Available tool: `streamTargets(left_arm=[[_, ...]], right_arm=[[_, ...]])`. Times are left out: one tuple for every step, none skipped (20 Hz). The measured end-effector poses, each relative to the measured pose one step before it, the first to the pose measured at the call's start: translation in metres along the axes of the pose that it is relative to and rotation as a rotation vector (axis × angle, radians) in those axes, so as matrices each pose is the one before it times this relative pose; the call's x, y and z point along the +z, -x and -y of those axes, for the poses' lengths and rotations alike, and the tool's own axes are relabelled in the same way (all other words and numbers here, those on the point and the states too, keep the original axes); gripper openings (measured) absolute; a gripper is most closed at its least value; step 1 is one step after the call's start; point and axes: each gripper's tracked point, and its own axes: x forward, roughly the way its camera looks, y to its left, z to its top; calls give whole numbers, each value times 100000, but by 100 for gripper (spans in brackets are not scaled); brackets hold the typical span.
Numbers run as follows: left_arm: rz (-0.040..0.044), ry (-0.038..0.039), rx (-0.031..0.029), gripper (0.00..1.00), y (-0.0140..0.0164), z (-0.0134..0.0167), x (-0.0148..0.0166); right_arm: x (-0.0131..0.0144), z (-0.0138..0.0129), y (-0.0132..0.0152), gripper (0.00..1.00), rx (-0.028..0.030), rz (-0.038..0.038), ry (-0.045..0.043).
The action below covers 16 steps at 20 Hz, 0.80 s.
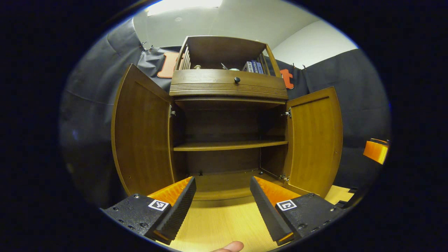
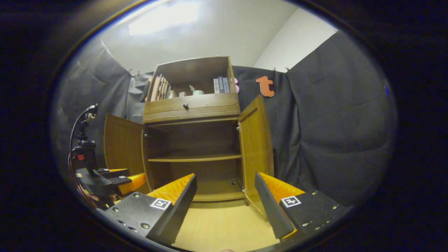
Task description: Open the right door of the double-door shoe cabinet with the right hand, and open the left door with the left hand.
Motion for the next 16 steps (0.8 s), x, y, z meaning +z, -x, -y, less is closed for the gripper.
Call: streamTargets(left_arm=[[530, -92, 20, 93, 60, -126, 97], [619, -323, -254, 93, -40, 22, 140], [769, -478, -136, 93, -98, -82, 131], [104, -696, 354, 96, -56, -246, -1], [-112, -734, 873, 96, 59, -390, -13], [180, -271, 962, 96, 44, -406, 33], [-1, 264, 864, 94, -97, -255, 56], [-778, 718, 940, 96, 13, -164, -178], [-871, 676, 580, 94, 62, -135, -42], [-310, 423, 741, 94, 203, -159, 69], [272, 28, 732, 94, 65, -200, 132], [353, -133, 712, 94, -94, -226, 58], [931, -240, 220, 94, -101, -56, 293], [793, -75, 138, 94, -130, -184, 204], [1086, 50, -118, 94, 41, -16, 271], [1249, 103, -137, 94, -180, -3, 144]], right_arm=[[155, -475, 110, 98, 981, 478, 747], [153, -404, 83, 95, 1068, 599, -28], [146, -484, 53, 97, 1037, 447, -524], [39, -383, -31, 98, 652, 483, -367], [71, -347, -26, 100, 504, 466, 141], [-62, -269, 31, 100, 518, -30, 597], [-91, -299, -63, 98, 299, -357, 808], [-54, -200, -33, 98, 165, -125, 937], [97, -231, 100, 98, 96, 310, 661], [150, -321, 80, 100, 340, 344, 252], [150, -382, 22, 100, 724, 393, 60], [43, -465, 131, 100, 872, 481, 88], [178, -314, 24, 100, 517, 459, 126], [110, -233, 0, 100, 327, 446, 172], [79, -144, -33, 100, 231, 378, 298], [39, -163, 19, 100, 252, 636, 340]])
